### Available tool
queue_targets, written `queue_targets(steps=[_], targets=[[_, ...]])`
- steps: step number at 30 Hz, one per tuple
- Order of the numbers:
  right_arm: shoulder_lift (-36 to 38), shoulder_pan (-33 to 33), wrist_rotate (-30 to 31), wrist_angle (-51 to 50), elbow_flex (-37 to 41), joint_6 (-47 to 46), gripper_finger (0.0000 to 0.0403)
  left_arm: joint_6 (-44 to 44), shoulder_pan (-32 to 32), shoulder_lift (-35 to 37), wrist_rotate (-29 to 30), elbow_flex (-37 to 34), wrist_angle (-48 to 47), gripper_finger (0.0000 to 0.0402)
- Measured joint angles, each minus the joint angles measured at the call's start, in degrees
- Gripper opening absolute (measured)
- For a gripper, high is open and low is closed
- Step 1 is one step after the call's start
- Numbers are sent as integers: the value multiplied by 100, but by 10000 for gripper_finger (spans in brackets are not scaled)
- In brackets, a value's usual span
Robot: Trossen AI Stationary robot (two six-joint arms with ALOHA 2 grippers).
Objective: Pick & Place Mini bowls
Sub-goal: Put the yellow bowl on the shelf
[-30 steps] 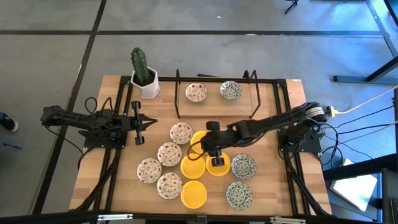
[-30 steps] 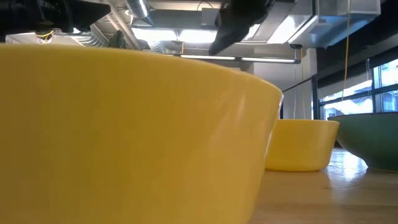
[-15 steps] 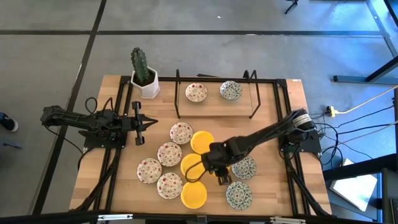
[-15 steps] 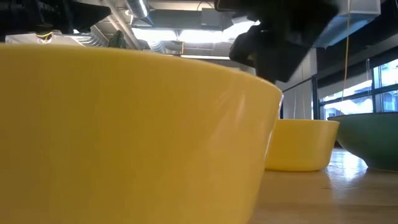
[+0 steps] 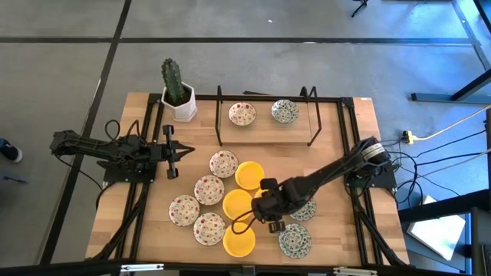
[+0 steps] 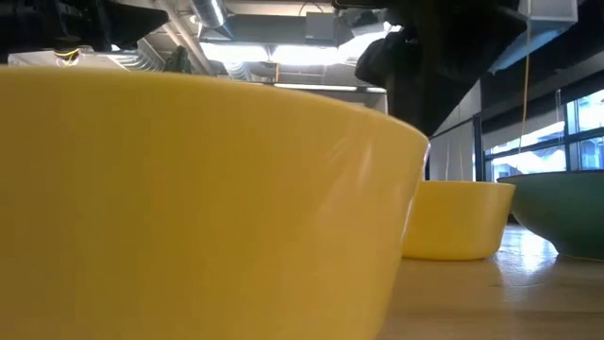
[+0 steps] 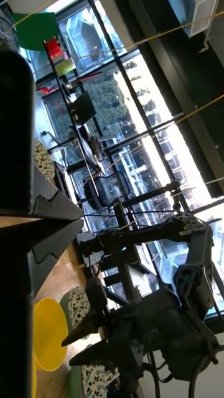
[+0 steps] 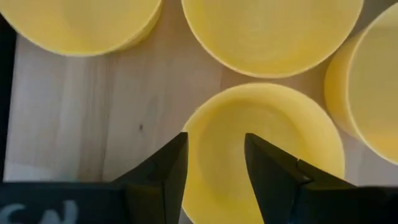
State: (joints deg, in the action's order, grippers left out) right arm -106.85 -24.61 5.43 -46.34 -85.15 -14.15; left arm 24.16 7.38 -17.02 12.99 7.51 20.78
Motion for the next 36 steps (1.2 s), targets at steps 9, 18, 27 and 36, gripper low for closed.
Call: queue_targets(steps=[9, 18, 27, 36], targets=[[-4, -81, 1, 343, 421, -300, 159, 0, 2, 0, 0, 0, -3, 5], [-4, -172, 59, 657, 757, -408, 159, -39, 0, 0, 0, 0, -5, 5], [-4, -174, 105, 796, 803, -423, 159, -44, 1, 0, 0, 0, -5, 4], [-4, -172, 103, 741, 751, -311, 159, -44, 0, 0, 0, 0, -5, 5]])
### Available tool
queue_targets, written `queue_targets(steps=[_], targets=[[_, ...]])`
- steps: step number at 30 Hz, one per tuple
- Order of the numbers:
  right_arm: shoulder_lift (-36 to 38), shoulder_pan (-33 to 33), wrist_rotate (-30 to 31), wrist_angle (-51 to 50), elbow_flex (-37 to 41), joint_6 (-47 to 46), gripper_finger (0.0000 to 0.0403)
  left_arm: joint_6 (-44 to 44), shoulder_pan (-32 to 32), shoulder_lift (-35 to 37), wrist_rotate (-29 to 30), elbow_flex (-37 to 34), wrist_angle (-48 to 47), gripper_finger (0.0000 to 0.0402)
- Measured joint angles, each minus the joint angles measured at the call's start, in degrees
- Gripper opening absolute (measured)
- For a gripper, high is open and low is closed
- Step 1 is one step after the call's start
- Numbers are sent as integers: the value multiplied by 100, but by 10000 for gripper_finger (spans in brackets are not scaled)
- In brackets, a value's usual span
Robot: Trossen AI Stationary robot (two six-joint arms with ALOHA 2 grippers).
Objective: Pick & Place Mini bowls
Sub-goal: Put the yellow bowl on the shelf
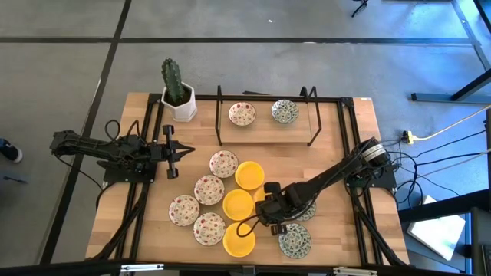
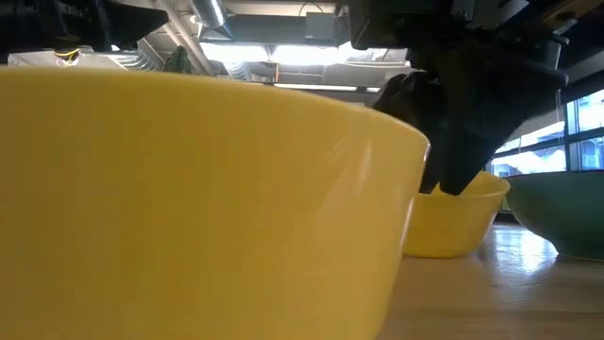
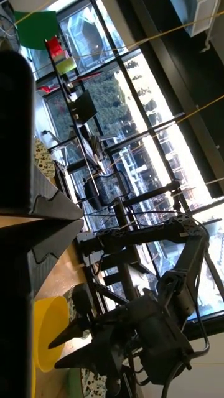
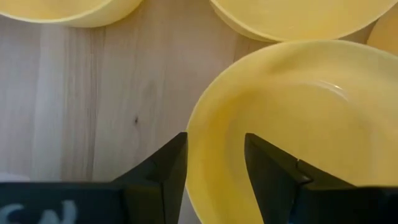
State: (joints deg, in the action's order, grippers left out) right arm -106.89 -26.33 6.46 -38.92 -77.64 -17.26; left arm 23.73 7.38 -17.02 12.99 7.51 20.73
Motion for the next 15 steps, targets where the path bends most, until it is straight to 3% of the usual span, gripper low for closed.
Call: queue_targets(steps=[15], targets=[[0, -33, -89, -327, -528, -290, 159, 0, 0, 0, 0, 0, 0, 2]])
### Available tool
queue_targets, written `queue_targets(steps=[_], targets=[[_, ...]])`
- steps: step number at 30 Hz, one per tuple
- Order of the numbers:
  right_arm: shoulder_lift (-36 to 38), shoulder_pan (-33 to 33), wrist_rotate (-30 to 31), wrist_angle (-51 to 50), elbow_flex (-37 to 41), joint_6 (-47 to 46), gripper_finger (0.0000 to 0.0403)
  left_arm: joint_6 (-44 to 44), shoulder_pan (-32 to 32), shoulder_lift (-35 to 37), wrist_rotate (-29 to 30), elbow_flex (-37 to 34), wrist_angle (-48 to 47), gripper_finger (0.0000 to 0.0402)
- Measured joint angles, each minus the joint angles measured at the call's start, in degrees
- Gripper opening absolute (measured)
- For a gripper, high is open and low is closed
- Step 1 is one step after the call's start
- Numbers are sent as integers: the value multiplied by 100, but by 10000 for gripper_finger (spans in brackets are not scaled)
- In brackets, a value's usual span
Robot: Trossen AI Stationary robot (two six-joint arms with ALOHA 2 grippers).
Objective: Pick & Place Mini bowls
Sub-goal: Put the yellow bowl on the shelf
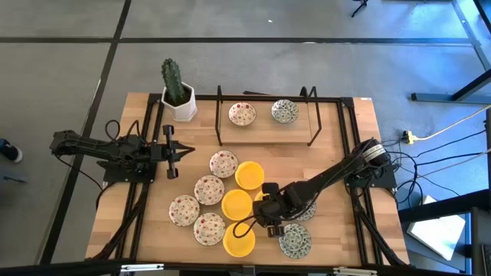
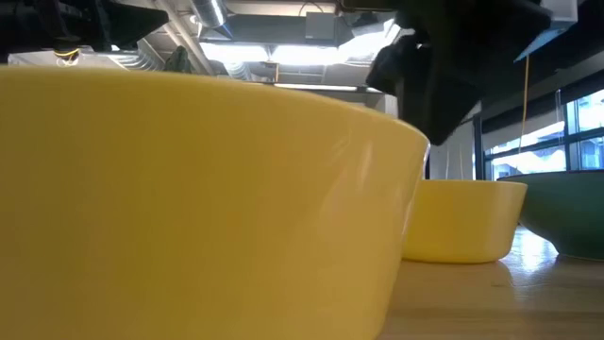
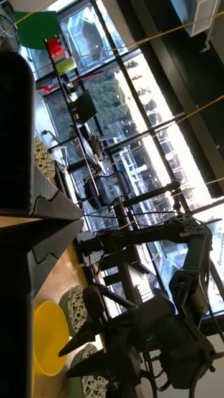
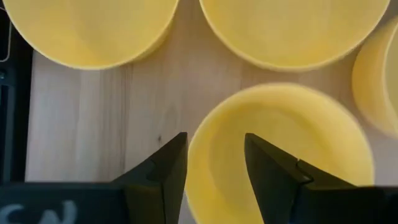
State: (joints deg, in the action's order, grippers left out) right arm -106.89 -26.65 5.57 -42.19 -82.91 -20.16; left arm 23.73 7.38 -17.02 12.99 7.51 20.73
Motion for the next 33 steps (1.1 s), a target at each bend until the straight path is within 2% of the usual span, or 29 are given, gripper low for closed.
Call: queue_targets(steps=[7, 15, 24, 27, 33], targets=[[-30, -160, -6, -6, -1, -114, 159, 0, 1, 2, 0, 0, 0, 8], [-600, -216, 81, -32, 0, -211, 159, 0, 0, 2, 0, 0, 0, 3], [-632, -190, 240, 22, 0, -215, 156, 0, 0, 2, 0, 0, 0, 8], [-632, -190, 240, 40, 0, -233, 131, 0, 0, 2, 0, 0, 0, 5], [-636, -190, 270, -75, -253, 8, 16, 0, 0, 2, 0, 0, 0, 3]])
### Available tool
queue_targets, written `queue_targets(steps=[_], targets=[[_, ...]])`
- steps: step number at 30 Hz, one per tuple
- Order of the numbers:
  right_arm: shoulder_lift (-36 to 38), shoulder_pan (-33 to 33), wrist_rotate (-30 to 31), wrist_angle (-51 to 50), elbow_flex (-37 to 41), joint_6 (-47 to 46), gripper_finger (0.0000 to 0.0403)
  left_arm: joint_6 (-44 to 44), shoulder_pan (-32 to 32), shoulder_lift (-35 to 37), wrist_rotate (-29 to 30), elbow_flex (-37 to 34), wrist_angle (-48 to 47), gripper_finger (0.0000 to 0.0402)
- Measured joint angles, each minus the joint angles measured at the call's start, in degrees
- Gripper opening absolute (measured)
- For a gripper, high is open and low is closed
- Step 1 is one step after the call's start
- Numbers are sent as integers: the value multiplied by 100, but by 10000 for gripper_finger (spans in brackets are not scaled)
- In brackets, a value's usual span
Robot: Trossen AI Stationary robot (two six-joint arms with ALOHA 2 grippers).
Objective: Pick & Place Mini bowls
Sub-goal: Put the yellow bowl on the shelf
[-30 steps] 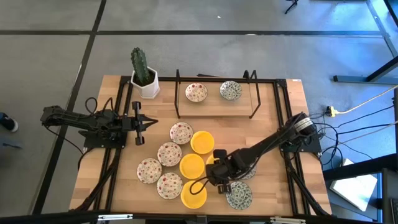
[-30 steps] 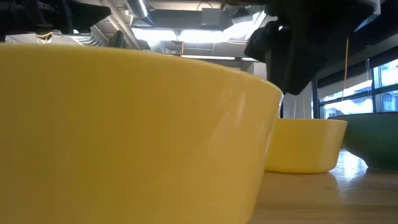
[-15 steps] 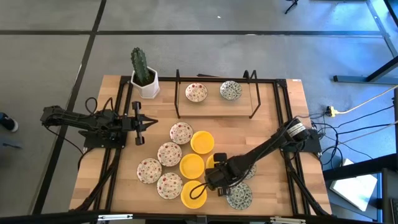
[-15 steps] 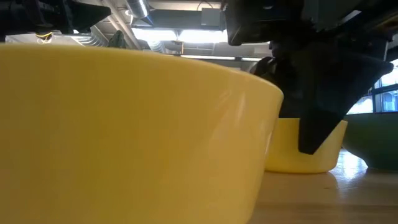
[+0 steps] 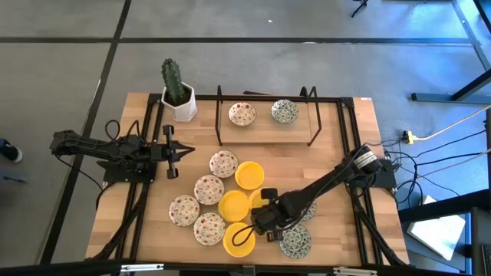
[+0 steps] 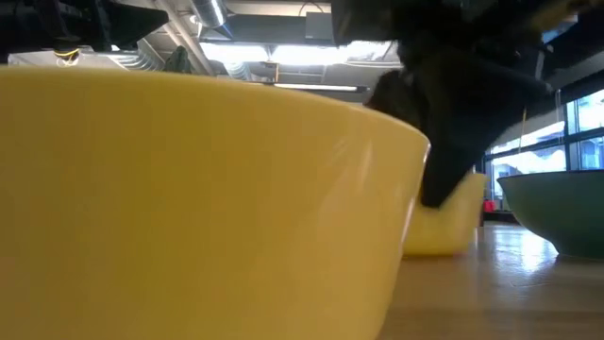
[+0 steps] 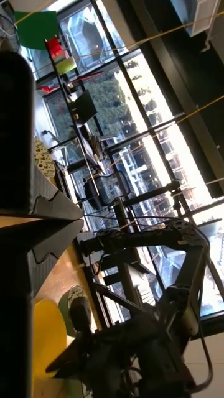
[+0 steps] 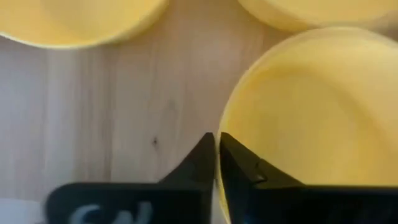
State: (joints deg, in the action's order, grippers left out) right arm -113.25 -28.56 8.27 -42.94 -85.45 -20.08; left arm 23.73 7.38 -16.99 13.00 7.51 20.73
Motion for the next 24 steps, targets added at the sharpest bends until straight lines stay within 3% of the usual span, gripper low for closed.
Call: queue_targets(steps=[10, 19, 24], targets=[[0, 0, 9, -1484, -1378, -43, 7, 0, 0, 0, 2, 0, 0, 2], [0, -2, 1247, -3600, -3147, -244, 5, 0, 0, 0, 2, 0, 0, 7], [0, 27, 1680, -4284, -4038, -216, 4, 0, 0, 0, 0, 0, 0, 3]])
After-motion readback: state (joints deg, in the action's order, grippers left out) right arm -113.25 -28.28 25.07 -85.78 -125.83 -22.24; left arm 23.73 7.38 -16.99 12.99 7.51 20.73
